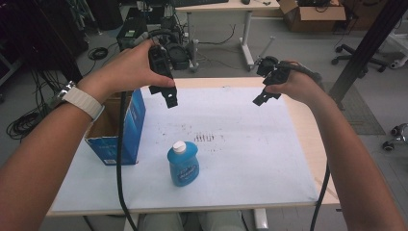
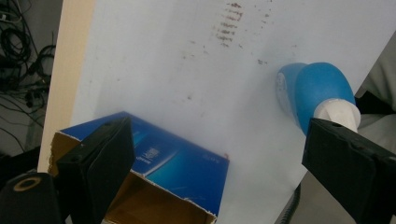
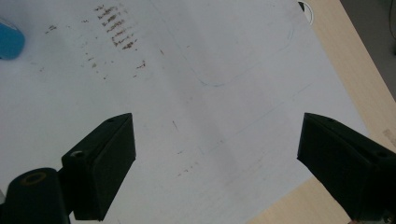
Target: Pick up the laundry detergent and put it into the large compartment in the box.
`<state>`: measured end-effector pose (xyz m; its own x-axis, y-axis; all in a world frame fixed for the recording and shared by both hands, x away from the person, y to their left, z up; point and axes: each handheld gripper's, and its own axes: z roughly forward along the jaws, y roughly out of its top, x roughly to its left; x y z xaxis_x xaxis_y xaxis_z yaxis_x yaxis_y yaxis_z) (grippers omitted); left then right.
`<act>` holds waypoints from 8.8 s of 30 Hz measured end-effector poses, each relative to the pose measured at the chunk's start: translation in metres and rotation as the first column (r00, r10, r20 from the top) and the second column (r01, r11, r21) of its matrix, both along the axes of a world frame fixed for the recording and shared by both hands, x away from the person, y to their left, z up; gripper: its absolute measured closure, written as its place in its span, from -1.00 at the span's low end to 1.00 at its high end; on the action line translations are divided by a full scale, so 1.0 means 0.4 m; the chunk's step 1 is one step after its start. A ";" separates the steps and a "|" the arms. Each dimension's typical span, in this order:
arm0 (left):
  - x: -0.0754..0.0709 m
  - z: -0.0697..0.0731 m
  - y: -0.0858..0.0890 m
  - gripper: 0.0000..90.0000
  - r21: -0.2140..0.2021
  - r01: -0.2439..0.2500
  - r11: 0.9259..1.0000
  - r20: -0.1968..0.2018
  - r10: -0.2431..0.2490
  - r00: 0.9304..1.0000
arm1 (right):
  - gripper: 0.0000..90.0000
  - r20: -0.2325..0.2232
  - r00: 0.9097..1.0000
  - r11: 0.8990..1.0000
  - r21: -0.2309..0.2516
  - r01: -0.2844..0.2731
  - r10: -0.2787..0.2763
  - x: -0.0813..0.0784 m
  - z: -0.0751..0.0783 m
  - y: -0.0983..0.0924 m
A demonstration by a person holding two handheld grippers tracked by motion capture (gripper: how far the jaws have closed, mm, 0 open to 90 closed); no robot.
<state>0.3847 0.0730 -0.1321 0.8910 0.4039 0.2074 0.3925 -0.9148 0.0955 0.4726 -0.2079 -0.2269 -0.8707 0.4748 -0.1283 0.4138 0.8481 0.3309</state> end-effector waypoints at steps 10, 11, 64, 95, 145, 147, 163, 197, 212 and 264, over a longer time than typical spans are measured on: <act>-0.035 0.011 -0.016 -0.77 -0.002 -0.029 1.000 0.007 0.029 1.000 | -0.76 0.016 1.000 1.000 -0.005 -0.005 0.005 -0.012 0.006 -0.007; -0.042 0.014 -0.019 -0.77 -0.002 -0.030 1.000 0.007 0.030 1.000 | -0.76 0.019 1.000 1.000 -0.003 -0.007 0.007 -0.014 0.008 -0.008; -0.192 -0.099 -0.075 -0.81 -0.053 -0.170 0.984 -0.075 0.166 0.983 | -0.76 0.040 0.998 0.999 -0.010 -0.044 0.044 -0.033 0.010 0.020; -0.184 -0.234 -0.088 -0.81 -0.016 -0.231 0.973 -0.116 0.228 0.967 | -0.76 0.035 0.998 0.998 -0.020 -0.052 0.053 -0.031 -0.005 0.037; -0.154 -0.365 -0.074 -0.65 -0.015 -0.235 0.972 -0.144 0.231 0.962 | -0.75 0.035 0.997 0.998 -0.027 -0.062 0.063 -0.024 -0.014 0.050; -0.153 -0.367 -0.073 -0.64 -0.014 -0.237 0.971 -0.145 0.232 0.962 | -0.75 0.035 0.997 0.998 -0.030 -0.061 0.062 -0.024 -0.013 0.049; -0.151 -0.369 -0.071 -0.53 -0.017 -0.246 0.969 -0.159 0.240 0.958 | -0.75 0.032 0.997 0.998 -0.030 -0.063 0.064 -0.021 -0.019 0.058; -0.163 -0.364 -0.072 -0.16 -0.021 -0.229 0.973 -0.122 0.225 0.967 | -0.73 0.033 0.997 0.997 -0.030 -0.065 0.066 -0.021 -0.019 0.057; -0.154 -0.210 -0.036 -0.16 -0.053 -0.298 0.953 -0.050 0.296 0.954 | -0.73 0.032 0.998 0.998 -0.027 -0.060 0.061 -0.022 -0.016 0.050; -0.029 0.195 0.251 -0.16 -0.143 -0.788 0.598 0.005 0.797 0.604 | -0.72 0.058 0.997 0.998 -0.045 -0.051 0.054 -0.030 -0.009 0.045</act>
<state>0.3731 0.1734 -0.0539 0.1956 0.9689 0.1519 0.9471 -0.2268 0.2269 0.4604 -0.1899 -0.2304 -0.8847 0.4214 -0.1996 0.3491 0.8824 0.3155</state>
